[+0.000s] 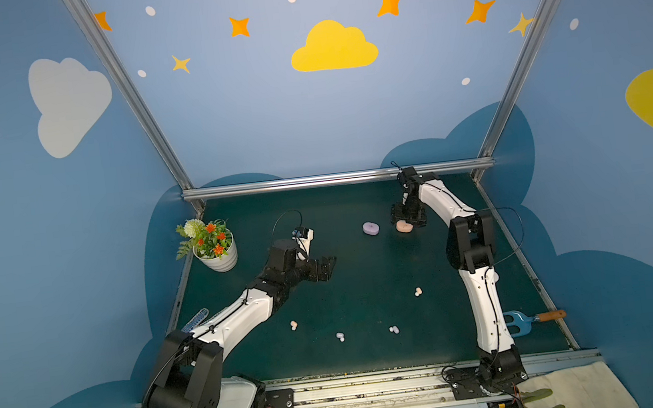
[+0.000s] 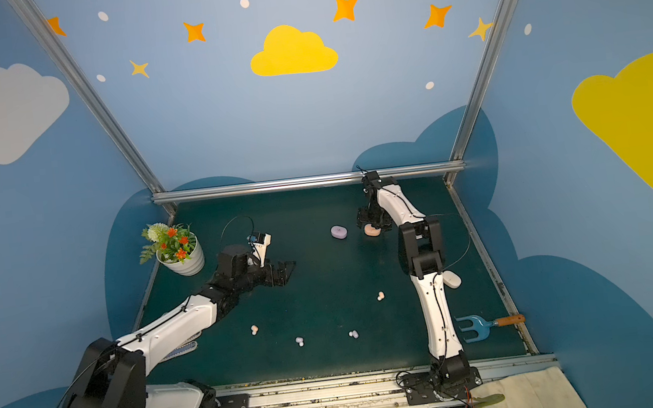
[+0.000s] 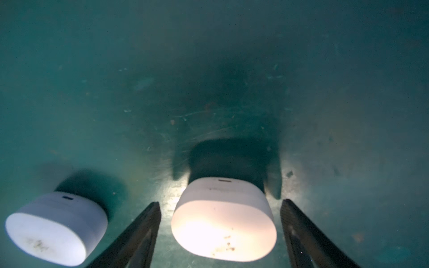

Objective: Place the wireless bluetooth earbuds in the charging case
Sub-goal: 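Lower the right gripper and close it on the pink case, then lift the pink case toward the left gripper while the left gripper reaches toward it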

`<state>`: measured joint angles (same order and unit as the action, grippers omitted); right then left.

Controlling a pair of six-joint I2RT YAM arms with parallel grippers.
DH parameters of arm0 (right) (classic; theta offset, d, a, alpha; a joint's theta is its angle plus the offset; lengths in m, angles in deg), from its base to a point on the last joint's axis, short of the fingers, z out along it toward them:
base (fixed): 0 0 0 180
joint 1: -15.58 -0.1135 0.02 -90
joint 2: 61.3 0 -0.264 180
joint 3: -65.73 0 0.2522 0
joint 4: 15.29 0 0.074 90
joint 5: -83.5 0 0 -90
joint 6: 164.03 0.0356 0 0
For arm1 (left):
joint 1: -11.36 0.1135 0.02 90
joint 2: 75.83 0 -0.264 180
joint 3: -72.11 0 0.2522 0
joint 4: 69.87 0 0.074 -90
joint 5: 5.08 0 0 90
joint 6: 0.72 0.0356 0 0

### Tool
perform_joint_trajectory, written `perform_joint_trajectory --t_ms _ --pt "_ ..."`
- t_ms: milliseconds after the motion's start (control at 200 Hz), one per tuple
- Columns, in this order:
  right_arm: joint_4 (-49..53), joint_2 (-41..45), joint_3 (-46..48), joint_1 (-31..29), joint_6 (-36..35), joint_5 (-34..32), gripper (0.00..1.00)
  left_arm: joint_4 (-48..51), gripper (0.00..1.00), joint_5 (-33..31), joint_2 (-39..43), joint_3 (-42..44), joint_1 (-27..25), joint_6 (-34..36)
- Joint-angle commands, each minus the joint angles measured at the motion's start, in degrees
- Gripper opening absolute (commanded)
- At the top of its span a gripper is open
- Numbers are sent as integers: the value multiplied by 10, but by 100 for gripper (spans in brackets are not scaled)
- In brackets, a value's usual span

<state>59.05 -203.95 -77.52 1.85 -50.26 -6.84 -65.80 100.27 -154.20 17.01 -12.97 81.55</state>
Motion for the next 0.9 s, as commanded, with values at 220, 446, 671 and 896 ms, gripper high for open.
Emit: perform_joint_trajectory --t_ms 220,446,671,896 --pt "23 -9 -16 -6 1 -11 73 -11 100 10 -7 -2 4 -6" --pt "21 -11 -16 -7 2 -9 66 -9 100 9 -5 -3 5 -5" --pt "21 -1 -14 -7 2 -5 56 -9 100 13 -5 -3 5 -2" --pt "3 65 44 -7 -3 25 55 -5 100 60 -8 -12 5 34"
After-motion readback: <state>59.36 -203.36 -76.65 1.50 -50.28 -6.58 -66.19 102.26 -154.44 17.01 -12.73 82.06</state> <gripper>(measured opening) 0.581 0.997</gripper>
